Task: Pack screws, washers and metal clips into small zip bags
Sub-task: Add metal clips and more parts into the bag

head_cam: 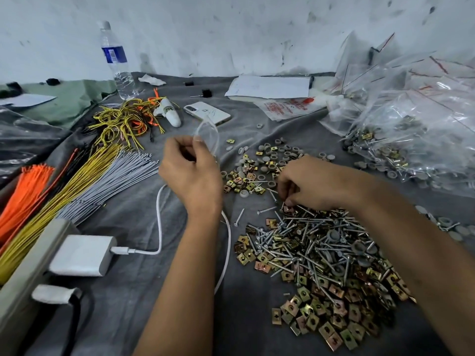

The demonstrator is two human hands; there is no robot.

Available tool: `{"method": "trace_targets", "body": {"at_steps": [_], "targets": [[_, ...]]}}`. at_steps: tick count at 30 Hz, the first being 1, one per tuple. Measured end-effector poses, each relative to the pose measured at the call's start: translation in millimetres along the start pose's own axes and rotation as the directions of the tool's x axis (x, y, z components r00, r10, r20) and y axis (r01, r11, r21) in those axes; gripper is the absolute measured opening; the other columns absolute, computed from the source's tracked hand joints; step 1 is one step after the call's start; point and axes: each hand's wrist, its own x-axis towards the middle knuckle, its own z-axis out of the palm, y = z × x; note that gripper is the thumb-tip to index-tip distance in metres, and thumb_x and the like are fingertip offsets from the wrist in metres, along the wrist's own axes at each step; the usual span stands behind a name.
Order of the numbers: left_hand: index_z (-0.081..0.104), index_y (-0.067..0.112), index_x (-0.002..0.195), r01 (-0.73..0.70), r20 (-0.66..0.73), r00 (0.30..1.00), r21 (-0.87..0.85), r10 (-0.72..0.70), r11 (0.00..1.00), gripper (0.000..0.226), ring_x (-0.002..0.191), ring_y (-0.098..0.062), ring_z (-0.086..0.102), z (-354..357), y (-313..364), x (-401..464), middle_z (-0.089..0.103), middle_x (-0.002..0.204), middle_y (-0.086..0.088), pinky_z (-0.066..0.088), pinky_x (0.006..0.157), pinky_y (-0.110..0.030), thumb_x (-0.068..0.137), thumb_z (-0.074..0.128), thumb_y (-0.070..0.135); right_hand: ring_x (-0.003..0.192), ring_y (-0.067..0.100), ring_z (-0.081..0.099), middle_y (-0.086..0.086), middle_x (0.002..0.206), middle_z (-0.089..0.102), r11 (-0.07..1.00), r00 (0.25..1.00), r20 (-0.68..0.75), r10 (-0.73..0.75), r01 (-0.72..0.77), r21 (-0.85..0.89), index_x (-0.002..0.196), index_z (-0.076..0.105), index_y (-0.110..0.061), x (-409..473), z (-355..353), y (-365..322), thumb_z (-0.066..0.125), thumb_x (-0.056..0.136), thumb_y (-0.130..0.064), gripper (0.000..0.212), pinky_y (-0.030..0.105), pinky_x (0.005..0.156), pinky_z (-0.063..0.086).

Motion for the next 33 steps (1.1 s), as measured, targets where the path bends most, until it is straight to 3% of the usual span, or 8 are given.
{"method": "trace_targets", "body": {"at_steps": [6,13,17,19,22,26,29,33], "targets": [[0.062,0.000,0.088,-0.272,-0.288,0.921,0.009,0.263,0.962,0.012,0.068,-0.012,0.047,-10.5,8.4,6.4,0.053,0.075,0.001,0.038,0.065,-0.025,0.096,0.061,0.010,0.082,0.001,0.064,-0.012,0.091,0.070,1.000,0.999,0.037,-0.003,0.003,0.008,0.099,0.077,-0.022,-3.6,-3.7,6.9,0.071,0.093,-0.009,0.015,0.015,0.068,0.049],[0.062,-0.006,0.089,-0.275,-0.268,0.920,0.084,0.287,0.958,0.013,0.071,-0.019,0.048,-12.2,6.2,9.6,0.054,0.078,-0.006,0.033,0.066,-0.020,0.096,0.060,0.005,0.075,-0.007,0.060,-0.023,0.084,0.066,0.990,0.992,-0.076,-0.105,0.112,0.083,0.095,0.074,-0.034,10.2,-4.4,-6.5,0.063,0.098,-0.013,0.024,0.010,0.059,0.037],[0.061,-0.001,0.090,-0.219,-0.227,0.945,0.086,0.233,0.972,0.012,0.072,-0.018,0.049,-10.6,4.1,9.8,0.056,0.079,-0.007,0.035,0.066,-0.025,0.096,0.059,0.009,0.070,0.005,0.073,-0.013,0.083,0.074,0.916,0.982,-0.153,-0.112,0.161,0.366,0.089,0.075,-0.030,29.6,-1.2,-24.6,0.058,0.102,-0.011,0.028,0.036,0.072,0.062],[0.061,0.007,0.089,-0.172,-0.159,0.970,0.084,0.183,0.982,0.009,0.073,-0.019,0.053,-9.4,-1.1,11.5,0.059,0.080,-0.004,0.040,0.068,-0.030,0.095,0.059,0.013,0.076,0.013,0.077,-0.002,0.091,0.074,0.822,0.988,-0.129,-0.088,0.145,0.550,0.090,0.075,-0.021,34.5,4.8,-28.3,0.056,0.103,-0.005,0.028,0.045,0.084,0.062],[0.061,0.017,0.082,-0.024,0.163,0.987,0.192,-0.008,0.981,0.011,0.072,-0.017,0.058,-4.2,-11.9,15.8,0.061,0.074,0.008,0.049,0.071,-0.036,0.092,0.063,0.013,0.086,0.019,0.078,0.006,0.095,0.077,0.667,0.980,-0.173,-0.101,0.196,0.719,0.094,0.076,-0.017,35.2,13.7,-28.0,0.062,0.097,0.003,0.024,0.038,0.087,0.062],[0.063,0.019,0.064,0.053,0.602,0.767,0.288,-0.224,0.956,0.023,0.063,-0.022,0.065,4.4,-16.5,6.7,0.066,0.062,-0.001,0.050,0.063,-0.034,0.084,0.068,0.008,0.088,0.012,0.076,-0.003,0.096,0.078,0.594,0.936,-0.350,-0.023,0.295,0.748,0.096,0.077,-0.031,29.2,14.4,-16.9,0.077,0.082,0.009,0.042,0.023,0.079,0.060],[0.066,0.014,0.065,0.160,0.718,0.639,0.226,-0.275,0.961,0.021,0.054,-0.025,0.065,2.2,-16.2,1.8,0.066,0.057,-0.007,0.056,0.055,-0.036,0.083,0.069,0.004,0.079,0.016,0.077,0.001,0.086,0.078,0.560,0.866,-0.492,0.083,0.368,0.742,0.092,0.077,-0.024,21.5,11.6,-10.8,0.085,0.076,0.001,0.031,0.031,0.074,0.064],[0.063,0.008,0.069,0.317,0.749,0.569,0.181,-0.340,0.931,0.025,0.044,-0.016,0.059,0.2,-9.7,0.2,0.061,0.051,-0.007,0.049,0.045,-0.023,0.090,0.061,-0.005,0.075,0.016,0.077,-0.002,0.085,0.079,0.584,0.838,-0.546,-0.017,0.451,0.675,0.091,0.075,-0.022,14.8,13.2,-15.6,0.083,0.081,-0.007,0.019,0.026,0.060,0.060]]}}
